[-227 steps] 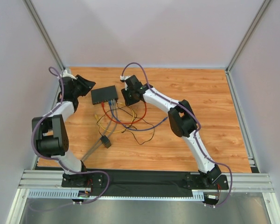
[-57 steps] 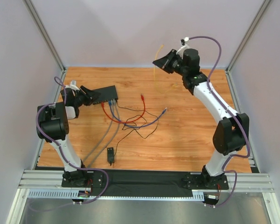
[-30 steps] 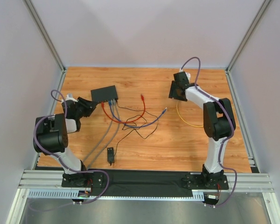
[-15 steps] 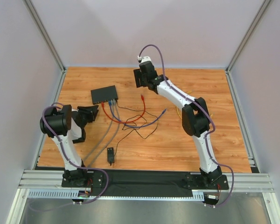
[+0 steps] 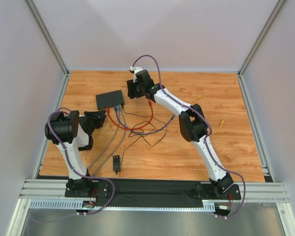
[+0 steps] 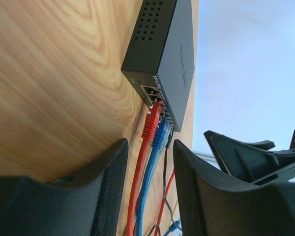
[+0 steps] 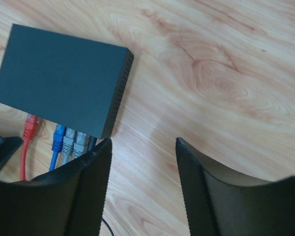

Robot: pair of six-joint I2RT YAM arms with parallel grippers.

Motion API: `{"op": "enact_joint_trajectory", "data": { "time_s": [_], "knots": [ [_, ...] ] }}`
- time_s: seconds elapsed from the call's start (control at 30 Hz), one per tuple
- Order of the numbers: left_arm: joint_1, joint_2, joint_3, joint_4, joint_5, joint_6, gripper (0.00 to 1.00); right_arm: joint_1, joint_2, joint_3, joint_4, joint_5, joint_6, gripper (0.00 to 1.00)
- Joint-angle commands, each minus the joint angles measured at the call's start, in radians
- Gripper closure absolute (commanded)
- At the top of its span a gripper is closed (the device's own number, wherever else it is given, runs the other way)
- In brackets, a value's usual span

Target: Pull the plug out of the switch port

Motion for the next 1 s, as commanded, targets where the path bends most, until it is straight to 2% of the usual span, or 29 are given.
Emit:
{"op": "enact_joint_trajectory", "data": {
  "time_s": [0.0, 0.07, 0.1, 0.17, 0.47, 0.87, 0.97],
  "knots": [
    [-0.031, 0.006, 0.016, 0.057, -0.066, 0.049, 0.50, -0.005, 0.025, 0.074, 0.066, -0.057, 0.031, 0.45],
    [-0.036, -0.048, 0.021, -0.029, -0.102, 0.069, 0.51, -0.004, 0.038, 0.097, 0.066, -0.070, 0.044, 0.48],
    [-0.038, -0.068, 0.028, -0.127, -0.113, 0.081, 0.51, -0.006, 0.050, 0.104, 0.064, -0.077, 0.050, 0.48],
    [-0.039, -0.103, 0.032, -0.174, -0.139, 0.089, 0.51, -0.006, 0.056, 0.114, 0.070, -0.086, 0.068, 0.48],
    [-0.041, 0.028, 0.064, -0.045, -0.119, -0.003, 0.57, -0.006, 0.100, 0.158, 0.073, -0.116, 0.085, 0.52],
    [-0.054, -0.027, 0.133, -0.238, -0.089, 0.060, 0.53, -0.006, 0.188, 0.206, 0.138, -0.205, 0.171, 0.56],
    [-0.056, -0.030, 0.130, -0.238, -0.095, 0.057, 0.53, -0.008, 0.196, 0.212, 0.150, -0.218, 0.192, 0.57]
  ]
}}
